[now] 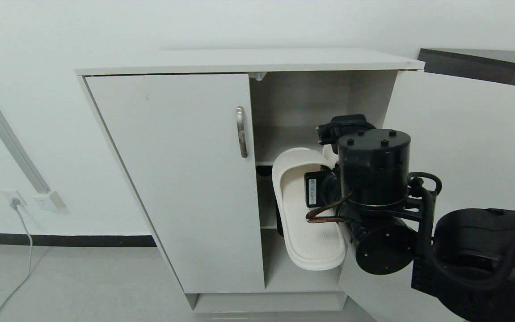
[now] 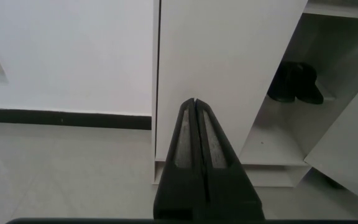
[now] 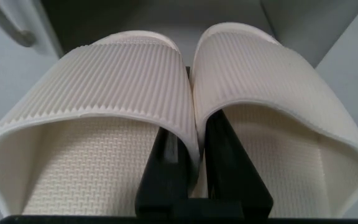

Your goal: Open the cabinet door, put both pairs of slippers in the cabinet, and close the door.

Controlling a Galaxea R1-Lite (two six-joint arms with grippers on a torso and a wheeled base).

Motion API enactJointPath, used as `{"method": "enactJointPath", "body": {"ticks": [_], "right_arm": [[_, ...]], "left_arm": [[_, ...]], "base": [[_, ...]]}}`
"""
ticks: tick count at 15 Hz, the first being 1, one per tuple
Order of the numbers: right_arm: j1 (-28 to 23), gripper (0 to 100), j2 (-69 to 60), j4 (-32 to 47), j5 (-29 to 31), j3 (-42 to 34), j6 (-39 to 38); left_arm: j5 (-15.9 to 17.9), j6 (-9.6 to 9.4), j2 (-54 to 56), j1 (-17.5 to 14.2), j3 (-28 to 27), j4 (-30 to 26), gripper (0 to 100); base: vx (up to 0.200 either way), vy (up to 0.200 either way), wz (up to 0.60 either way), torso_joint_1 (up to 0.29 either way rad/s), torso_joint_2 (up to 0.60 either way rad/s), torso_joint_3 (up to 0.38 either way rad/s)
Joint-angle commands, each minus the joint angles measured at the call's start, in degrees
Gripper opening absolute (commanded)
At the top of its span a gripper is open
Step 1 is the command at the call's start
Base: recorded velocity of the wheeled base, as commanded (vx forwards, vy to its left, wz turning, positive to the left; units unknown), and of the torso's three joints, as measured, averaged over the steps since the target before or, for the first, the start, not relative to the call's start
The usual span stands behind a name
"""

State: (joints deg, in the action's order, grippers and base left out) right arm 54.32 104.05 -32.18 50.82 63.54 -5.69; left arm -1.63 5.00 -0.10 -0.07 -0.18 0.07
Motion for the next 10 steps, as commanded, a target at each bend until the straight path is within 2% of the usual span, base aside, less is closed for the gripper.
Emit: {"method": "enactJointPath", "body": {"ticks": [1, 4, 10], "right_arm": [[-0.7, 0, 1.7, -0.1, -0.1, -0.1, -0.1], [-1.3, 0, 1.8, -0.1, -0.2, 0.0, -0.1], [-1.9, 0, 1.8, 0.0, -0.3, 0.4, 0.0]], "left_arm": [[0.0, 0.01, -0.1, 0.0, 0.0, 0.0, 0], [0.0, 0.01, -0.1, 0.0, 0.0, 0.0, 0], [0.0, -0.16, -0.1, 0.0, 0.0, 0.0, 0]], "base": [[0.000, 0.000, 0.00, 0.000, 0.00, 0.000], [0.000, 0.000, 0.00, 0.000, 0.00, 0.000], [0.200, 0.000, 0.00, 0.003, 0.00, 0.006]]}}
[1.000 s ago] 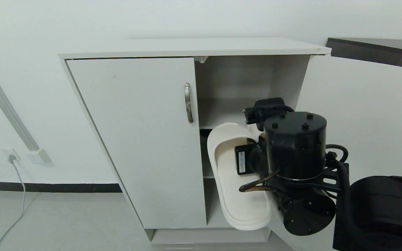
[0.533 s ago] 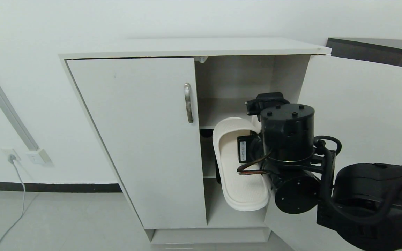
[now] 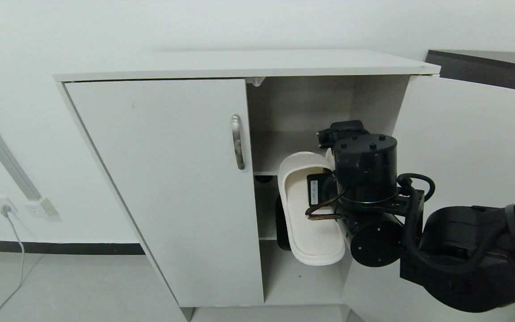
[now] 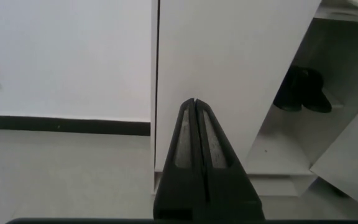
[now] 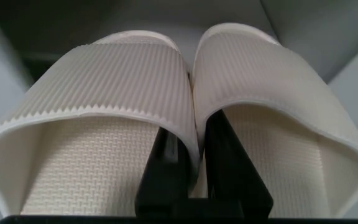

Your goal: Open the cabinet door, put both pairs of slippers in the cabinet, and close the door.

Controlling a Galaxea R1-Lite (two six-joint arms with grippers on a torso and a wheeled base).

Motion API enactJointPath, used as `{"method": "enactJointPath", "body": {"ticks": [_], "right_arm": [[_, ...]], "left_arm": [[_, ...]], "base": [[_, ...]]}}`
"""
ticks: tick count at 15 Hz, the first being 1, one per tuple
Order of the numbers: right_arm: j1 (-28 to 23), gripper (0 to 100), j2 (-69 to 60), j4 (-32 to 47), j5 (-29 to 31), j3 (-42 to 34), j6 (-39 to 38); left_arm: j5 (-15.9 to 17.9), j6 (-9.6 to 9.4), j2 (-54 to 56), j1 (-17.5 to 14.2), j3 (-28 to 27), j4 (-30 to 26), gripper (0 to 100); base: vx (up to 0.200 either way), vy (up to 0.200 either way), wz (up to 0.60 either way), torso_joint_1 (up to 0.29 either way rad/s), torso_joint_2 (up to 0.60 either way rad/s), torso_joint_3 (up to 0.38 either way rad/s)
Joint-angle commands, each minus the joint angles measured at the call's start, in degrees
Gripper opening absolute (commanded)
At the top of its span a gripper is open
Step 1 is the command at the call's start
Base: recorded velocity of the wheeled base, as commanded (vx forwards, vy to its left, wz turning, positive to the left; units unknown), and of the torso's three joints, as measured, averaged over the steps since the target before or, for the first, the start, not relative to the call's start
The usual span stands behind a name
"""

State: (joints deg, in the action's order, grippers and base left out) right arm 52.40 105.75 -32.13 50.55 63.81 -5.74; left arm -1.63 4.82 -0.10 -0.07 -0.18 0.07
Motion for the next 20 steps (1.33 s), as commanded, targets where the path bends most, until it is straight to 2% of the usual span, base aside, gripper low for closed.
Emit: {"method": "enactJointPath", "body": {"ticks": [1, 3, 6, 14, 20], "right_arm": [[0.0, 0, 0.1, 0.0, -0.1, 0.1, 0.0], [-0.1, 0, 0.1, 0.1, -2.0, 0.3, 0.1], [-1.3, 0, 1.9, 2.1, -3.7, 3.1, 0.1], [-6.5, 0, 10.4, 11.7, -6.7, 20.3, 0.0], [-9.4, 0, 15.3, 15.2, -7.7, 30.0, -0.1]], "left_arm": [[0.0, 0.02, -0.1, 0.0, 0.0, 0.0, 0], [0.1, 0.02, -0.1, 0.0, 0.0, 0.0, 0], [0.1, 0.02, -0.1, 0.0, 0.0, 0.0, 0], [0.1, 0.11, 0.0, 0.0, 0.0, 0.0, 0], [0.0, 0.11, 0.0, 0.0, 0.0, 0.0, 0]], "base": [[0.200, 0.000, 0.00, 0.012, 0.01, -0.007], [0.200, 0.000, 0.00, 0.002, 0.00, 0.002], [0.000, 0.000, 0.00, 0.000, 0.00, 0.000], [0.000, 0.000, 0.00, 0.000, 0.00, 0.000], [0.000, 0.000, 0.00, 0.000, 0.00, 0.000]]}}
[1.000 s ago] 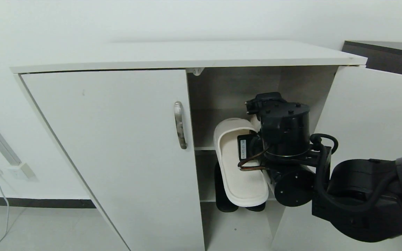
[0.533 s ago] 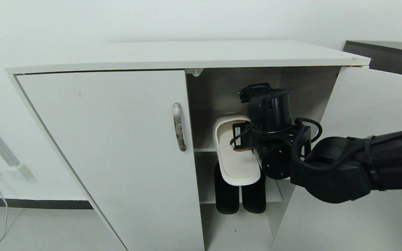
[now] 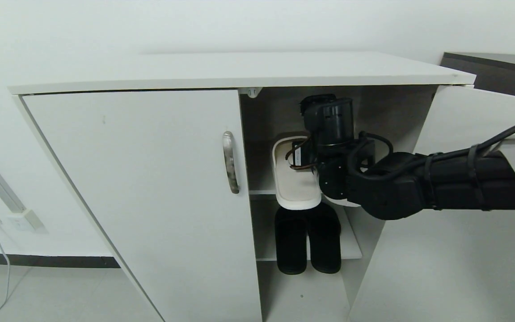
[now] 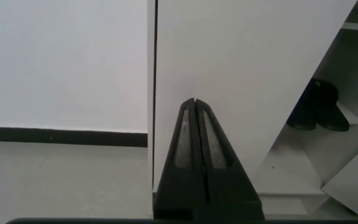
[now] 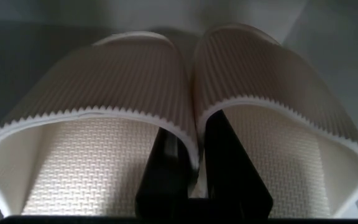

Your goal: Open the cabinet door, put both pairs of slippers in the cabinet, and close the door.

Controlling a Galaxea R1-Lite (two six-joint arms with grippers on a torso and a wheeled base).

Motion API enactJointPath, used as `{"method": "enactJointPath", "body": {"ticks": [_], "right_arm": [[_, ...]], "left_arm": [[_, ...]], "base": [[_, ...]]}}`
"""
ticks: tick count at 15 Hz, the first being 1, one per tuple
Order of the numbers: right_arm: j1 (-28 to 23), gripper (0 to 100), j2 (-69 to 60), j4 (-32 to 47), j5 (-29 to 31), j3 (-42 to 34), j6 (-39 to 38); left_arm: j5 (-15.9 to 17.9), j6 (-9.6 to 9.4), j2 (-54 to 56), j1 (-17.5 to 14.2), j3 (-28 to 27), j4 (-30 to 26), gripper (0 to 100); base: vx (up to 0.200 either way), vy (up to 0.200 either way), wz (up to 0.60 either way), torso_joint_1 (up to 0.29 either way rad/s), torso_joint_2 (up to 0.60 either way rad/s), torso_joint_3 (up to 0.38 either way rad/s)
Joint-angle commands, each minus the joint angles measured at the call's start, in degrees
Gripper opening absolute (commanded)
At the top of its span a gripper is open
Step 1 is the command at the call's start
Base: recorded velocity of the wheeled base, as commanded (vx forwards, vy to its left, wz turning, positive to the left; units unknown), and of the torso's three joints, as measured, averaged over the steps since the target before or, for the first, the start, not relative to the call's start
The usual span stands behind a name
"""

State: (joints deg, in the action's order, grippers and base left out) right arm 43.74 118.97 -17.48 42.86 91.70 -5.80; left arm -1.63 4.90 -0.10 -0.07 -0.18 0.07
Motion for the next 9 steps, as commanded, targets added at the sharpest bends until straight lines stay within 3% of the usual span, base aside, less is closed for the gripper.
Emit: {"method": "enactJointPath", "body": {"ticks": [1, 9], "right_arm": [[-1.0, 0, 2.4, 1.8, -0.4, 3.2, 0.0], [-2.6, 0, 4.5, 6.8, -2.1, 8.2, -0.5]], "left_arm": [[0.0, 0.02, 0.0, 0.0, 0.0, 0.0, 0], [0.0, 0.11, -0.1, 0.0, 0.0, 0.0, 0]], "base": [[0.000, 0.000, 0.00, 0.000, 0.00, 0.000], [0.000, 0.000, 0.00, 0.000, 0.00, 0.000]]}}
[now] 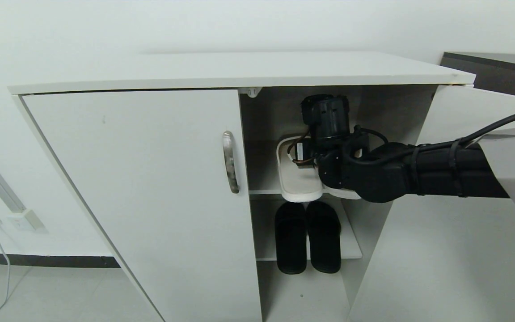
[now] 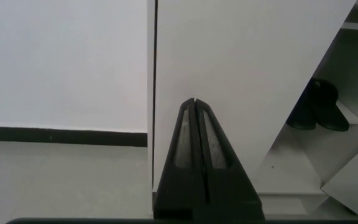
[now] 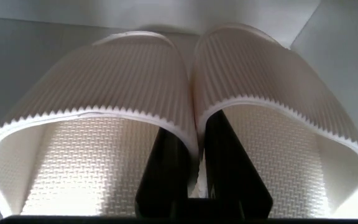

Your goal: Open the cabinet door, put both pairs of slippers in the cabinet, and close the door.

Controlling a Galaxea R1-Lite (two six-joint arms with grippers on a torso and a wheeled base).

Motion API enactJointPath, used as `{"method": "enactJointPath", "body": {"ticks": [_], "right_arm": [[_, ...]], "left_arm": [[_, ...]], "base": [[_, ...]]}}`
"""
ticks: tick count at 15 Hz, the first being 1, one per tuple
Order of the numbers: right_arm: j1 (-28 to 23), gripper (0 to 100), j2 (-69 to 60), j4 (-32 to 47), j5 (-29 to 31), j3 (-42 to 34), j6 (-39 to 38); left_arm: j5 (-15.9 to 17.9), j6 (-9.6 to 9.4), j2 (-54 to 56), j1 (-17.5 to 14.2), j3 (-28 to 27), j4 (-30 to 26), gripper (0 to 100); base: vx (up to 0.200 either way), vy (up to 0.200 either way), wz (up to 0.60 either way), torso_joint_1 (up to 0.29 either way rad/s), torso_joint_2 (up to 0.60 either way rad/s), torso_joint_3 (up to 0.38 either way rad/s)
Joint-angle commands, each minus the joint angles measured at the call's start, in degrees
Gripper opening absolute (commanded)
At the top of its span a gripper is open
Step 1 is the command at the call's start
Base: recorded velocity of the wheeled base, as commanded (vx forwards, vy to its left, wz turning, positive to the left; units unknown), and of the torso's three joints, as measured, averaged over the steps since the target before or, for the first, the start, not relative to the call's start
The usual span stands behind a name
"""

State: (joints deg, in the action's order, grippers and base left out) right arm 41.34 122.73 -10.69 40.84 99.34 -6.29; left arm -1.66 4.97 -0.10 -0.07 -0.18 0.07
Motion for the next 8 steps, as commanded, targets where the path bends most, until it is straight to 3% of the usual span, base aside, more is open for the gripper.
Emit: {"method": "enactJointPath", "body": {"ticks": [1, 8], "right_arm": [[-0.3, 0, 0.9, 0.1, -0.1, 0.9, 0.0], [-0.5, 0, 1.7, 0.1, -0.1, 1.0, -0.4]], "left_arm": [[0.0, 0.04, -0.1, 0.0, 0.0, 0.0, 0], [0.0, 0.04, -0.1, 0.0, 0.0, 0.0, 0]], "base": [[0.000, 0.000, 0.00, 0.000, 0.00, 0.000], [0.000, 0.000, 0.00, 0.000, 0.00, 0.000]]}}
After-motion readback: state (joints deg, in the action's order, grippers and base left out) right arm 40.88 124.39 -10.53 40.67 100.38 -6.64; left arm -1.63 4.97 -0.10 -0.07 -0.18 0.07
